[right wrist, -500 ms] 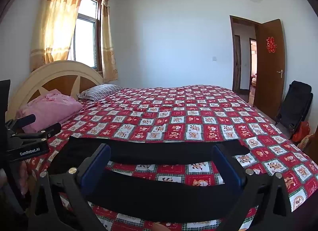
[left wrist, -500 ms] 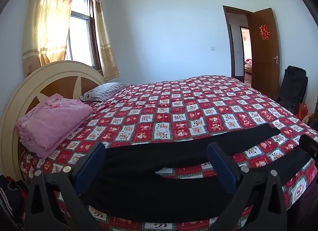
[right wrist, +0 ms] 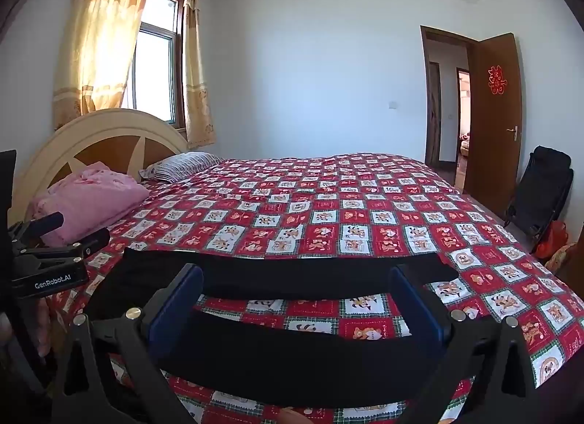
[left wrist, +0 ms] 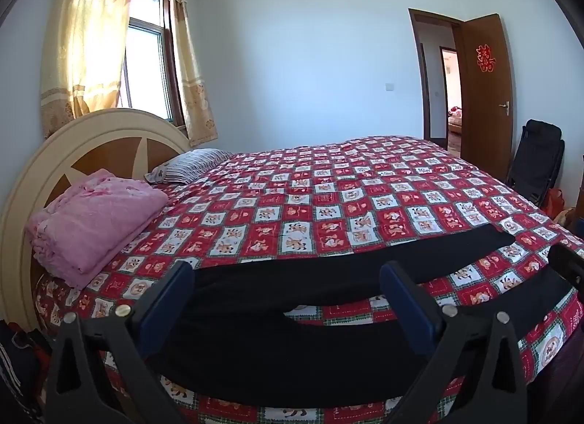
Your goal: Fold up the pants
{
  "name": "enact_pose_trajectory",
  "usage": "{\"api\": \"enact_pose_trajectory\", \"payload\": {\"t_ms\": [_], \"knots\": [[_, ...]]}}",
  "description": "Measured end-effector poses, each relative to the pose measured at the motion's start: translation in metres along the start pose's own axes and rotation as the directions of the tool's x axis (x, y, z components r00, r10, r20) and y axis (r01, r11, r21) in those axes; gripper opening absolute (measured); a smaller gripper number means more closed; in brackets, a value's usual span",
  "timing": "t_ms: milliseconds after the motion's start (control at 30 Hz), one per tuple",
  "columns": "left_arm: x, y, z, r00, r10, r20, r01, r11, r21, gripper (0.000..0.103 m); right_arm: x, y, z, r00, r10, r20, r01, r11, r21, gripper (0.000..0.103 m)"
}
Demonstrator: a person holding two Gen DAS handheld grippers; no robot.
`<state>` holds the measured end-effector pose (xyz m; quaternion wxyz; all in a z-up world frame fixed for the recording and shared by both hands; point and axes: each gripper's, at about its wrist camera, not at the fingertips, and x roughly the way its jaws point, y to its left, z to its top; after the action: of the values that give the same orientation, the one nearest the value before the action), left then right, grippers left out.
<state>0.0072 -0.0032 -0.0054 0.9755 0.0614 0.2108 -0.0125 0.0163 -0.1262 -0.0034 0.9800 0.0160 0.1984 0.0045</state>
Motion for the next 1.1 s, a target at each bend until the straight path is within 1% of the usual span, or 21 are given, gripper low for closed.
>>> {"api": "enact_pose_trajectory", "payload": {"t_ms": [133, 1100], "knots": [[-0.0021, 0.0002, -0.0051, 1.000, 0.000, 0.011, 0.000, 1.000, 0.002, 0.103, 0.0023, -0.0023, -0.0005, 1.000, -0.002, -0.003, 0.002, 1.000, 0.001, 0.102], [-0.0004, 0.0060, -0.0083, 1.000, -0.003, 0.007, 0.003, 1.000, -0.010, 0.103, 0.0061, 0.0005, -0.0033, 1.000, -0.003, -0.011, 0.003, 1.000, -0.005, 0.102]]}}
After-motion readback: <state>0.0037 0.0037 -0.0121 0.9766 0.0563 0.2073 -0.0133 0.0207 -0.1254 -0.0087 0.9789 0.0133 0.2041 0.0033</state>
